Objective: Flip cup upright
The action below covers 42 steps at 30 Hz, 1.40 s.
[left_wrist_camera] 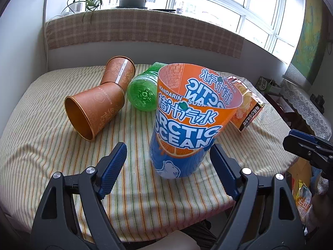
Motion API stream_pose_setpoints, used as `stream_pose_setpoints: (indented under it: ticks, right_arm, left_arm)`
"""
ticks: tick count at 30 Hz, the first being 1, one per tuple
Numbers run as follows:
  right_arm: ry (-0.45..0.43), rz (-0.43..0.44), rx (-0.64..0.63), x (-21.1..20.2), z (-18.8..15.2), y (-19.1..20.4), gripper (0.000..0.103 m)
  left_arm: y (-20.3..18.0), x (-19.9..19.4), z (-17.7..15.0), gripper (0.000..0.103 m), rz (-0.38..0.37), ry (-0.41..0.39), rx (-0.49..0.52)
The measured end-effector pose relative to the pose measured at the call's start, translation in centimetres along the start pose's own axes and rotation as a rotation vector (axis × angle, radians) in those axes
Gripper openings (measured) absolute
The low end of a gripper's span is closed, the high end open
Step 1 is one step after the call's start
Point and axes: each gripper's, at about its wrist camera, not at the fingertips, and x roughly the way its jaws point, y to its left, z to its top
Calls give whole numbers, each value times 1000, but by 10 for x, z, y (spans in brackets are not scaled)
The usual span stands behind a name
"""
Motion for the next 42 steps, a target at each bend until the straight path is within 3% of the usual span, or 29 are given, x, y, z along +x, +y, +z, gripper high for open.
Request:
stream_pose_setpoints:
  ticks: [5, 11, 15, 17, 23, 42]
  right_arm:
    - [-56, -20, -36, -6, 2, 8, 72]
    - [-128, -57, -59, -10, 5, 18, 72]
    - [-197, -116, -106, -12, 7, 29, 77]
    - [-224, -137, -123, -14, 6, 35, 78]
    - [-292, -159, -134, -20, 5, 45, 81]
    - [-304, -162, -124, -22, 6, 48, 82]
  left_arm:
    - [11, -26, -12, 85, 50, -48, -19]
    - [15, -81, -11, 85, 163, -273, -59]
    - [5, -107, -6, 99, 200, -391, -32]
    - [-1, -113, -4, 101, 209, -427, -12]
    - [-5, -114, -4, 101, 204, -416, -9]
    - [-4, -110, -4, 101, 215, -391, -23]
